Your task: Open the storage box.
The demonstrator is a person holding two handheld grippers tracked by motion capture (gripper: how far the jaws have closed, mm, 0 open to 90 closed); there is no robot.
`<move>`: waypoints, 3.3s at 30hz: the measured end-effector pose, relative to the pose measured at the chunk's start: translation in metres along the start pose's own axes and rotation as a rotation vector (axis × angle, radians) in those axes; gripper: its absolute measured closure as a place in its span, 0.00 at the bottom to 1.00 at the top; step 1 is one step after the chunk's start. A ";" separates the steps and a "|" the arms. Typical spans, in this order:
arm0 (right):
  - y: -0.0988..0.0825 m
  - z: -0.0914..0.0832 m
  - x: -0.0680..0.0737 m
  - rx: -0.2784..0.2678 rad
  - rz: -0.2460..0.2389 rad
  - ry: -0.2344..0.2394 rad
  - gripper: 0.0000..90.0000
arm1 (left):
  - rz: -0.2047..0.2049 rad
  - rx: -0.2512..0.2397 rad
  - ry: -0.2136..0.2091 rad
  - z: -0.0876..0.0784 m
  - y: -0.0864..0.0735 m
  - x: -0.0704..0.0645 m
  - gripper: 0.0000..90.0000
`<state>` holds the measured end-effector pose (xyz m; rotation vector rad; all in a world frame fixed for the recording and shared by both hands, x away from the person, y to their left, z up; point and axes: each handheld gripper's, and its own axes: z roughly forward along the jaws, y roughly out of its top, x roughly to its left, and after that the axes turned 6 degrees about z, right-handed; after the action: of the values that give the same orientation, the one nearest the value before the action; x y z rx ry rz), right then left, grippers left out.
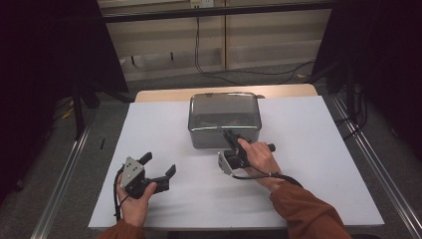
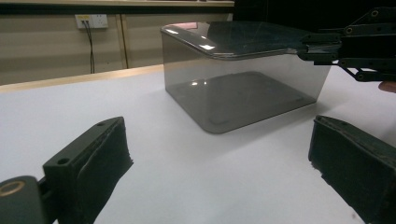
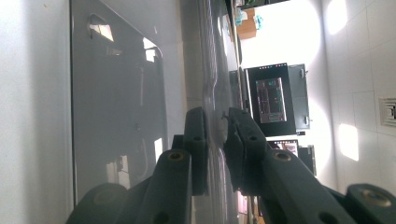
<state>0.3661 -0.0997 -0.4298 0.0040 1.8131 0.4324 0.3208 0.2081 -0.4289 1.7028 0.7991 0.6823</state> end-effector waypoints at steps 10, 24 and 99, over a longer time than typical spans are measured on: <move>0.000 0.000 -0.001 -0.004 -0.004 0.001 0.88 | -0.028 -0.006 -0.016 0.000 0.001 0.002 0.07; 0.000 -0.001 -0.006 -0.013 0.011 0.000 0.88 | -0.031 -0.018 -0.015 0.006 0.004 0.006 0.08; 0.002 -0.002 -0.037 -0.059 0.051 -0.022 0.90 | 0.209 -0.085 -0.072 0.144 0.055 0.015 0.38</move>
<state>0.3746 -0.1064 -0.3943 0.0139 1.7808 0.5203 0.4509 0.1261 -0.4112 1.7380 0.5391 0.7808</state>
